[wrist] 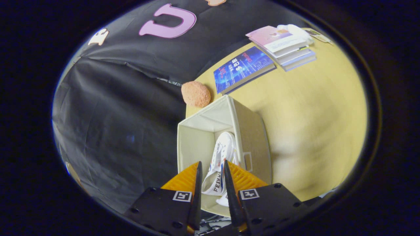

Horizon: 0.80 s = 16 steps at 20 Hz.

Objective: Open the storage box then place both shoes into the box .Put the left shoe in first, then the right shoe, with the right side of both shoes facing outward in a uniform manner.

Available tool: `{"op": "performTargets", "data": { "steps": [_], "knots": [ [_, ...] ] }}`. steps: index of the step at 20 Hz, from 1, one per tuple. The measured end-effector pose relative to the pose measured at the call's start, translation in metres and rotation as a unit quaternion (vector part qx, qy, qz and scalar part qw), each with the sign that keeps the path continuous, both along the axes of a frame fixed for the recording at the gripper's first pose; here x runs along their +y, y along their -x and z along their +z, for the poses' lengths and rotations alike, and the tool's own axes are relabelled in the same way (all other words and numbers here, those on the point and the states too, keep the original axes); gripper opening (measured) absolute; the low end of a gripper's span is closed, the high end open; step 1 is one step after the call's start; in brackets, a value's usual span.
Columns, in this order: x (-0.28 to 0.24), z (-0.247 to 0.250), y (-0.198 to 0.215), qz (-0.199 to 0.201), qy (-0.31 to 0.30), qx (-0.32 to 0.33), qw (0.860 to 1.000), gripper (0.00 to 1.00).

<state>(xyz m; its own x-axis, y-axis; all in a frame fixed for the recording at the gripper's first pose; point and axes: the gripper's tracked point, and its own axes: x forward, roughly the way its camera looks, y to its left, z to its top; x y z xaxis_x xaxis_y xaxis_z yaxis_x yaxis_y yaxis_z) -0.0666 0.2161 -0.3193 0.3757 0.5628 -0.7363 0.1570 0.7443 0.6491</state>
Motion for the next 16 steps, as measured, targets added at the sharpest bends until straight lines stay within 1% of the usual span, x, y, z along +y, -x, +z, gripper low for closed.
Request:
{"op": "performTargets", "data": {
  "steps": [2,4,7,9,12,16],
  "knots": [
    [-0.017,0.007,-0.011,-0.011,0.013,-0.022,1.000,0.39],
    [-0.038,0.017,-0.025,-0.023,0.040,-0.058,0.997,0.39],
    [-0.071,0.042,-0.049,-0.037,0.089,-0.130,0.987,0.39],
    [-0.100,0.076,-0.064,-0.049,0.124,-0.186,0.974,0.39],
    [-0.130,0.118,-0.088,-0.071,0.161,-0.262,0.949,0.38],
    [-0.168,0.177,-0.105,-0.095,0.205,-0.350,0.909,0.38]
  ]
}}
